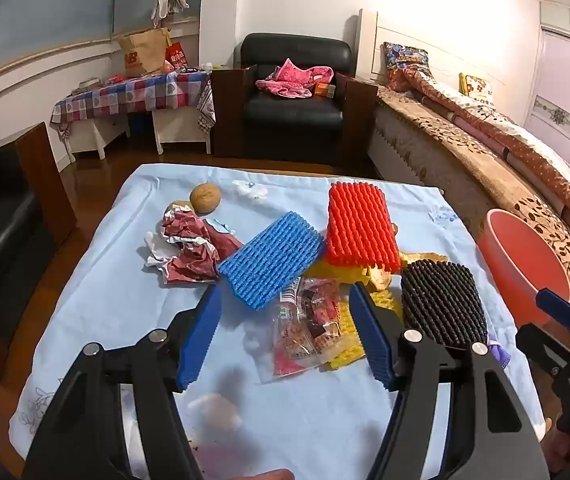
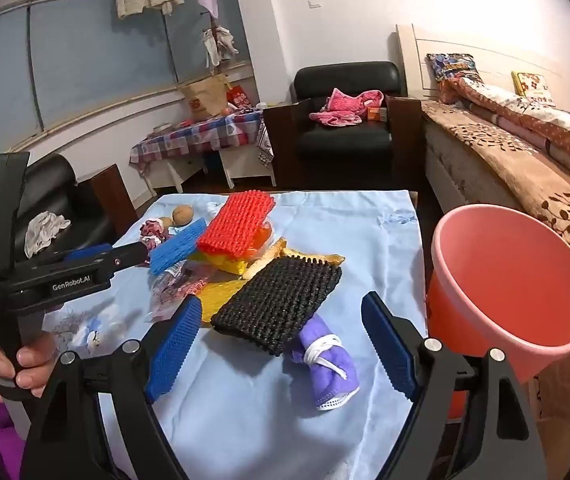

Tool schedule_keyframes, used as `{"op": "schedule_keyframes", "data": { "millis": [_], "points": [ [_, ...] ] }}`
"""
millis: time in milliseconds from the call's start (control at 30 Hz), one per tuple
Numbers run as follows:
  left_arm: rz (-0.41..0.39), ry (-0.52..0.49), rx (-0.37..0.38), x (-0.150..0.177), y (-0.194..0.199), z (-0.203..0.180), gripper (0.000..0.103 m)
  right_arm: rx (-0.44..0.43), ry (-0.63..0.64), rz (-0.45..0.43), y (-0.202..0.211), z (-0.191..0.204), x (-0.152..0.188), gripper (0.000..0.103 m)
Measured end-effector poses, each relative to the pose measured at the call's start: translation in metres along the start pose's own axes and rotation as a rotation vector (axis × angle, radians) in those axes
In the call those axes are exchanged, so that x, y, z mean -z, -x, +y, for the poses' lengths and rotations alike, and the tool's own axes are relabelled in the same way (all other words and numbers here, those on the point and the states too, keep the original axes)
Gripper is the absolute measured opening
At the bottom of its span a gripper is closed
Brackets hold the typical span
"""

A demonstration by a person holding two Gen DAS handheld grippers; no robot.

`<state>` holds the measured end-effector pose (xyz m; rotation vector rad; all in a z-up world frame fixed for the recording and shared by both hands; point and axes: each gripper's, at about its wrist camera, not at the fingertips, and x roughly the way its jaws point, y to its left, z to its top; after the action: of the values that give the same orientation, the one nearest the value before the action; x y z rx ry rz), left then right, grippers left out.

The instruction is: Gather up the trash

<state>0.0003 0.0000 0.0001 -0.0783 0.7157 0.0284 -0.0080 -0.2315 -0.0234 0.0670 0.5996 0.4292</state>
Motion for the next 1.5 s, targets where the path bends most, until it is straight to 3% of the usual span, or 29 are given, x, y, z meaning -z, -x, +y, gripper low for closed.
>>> {"op": "schedule_keyframes", "data": {
  "millis": [1500],
  "points": [
    [0.049, 0.042, 0.018, 0.005, -0.018, 0.013, 0.066, 0.038, -0.053, 0.053, -0.018, -0.013, 0.003, 0.081]
  ]
}}
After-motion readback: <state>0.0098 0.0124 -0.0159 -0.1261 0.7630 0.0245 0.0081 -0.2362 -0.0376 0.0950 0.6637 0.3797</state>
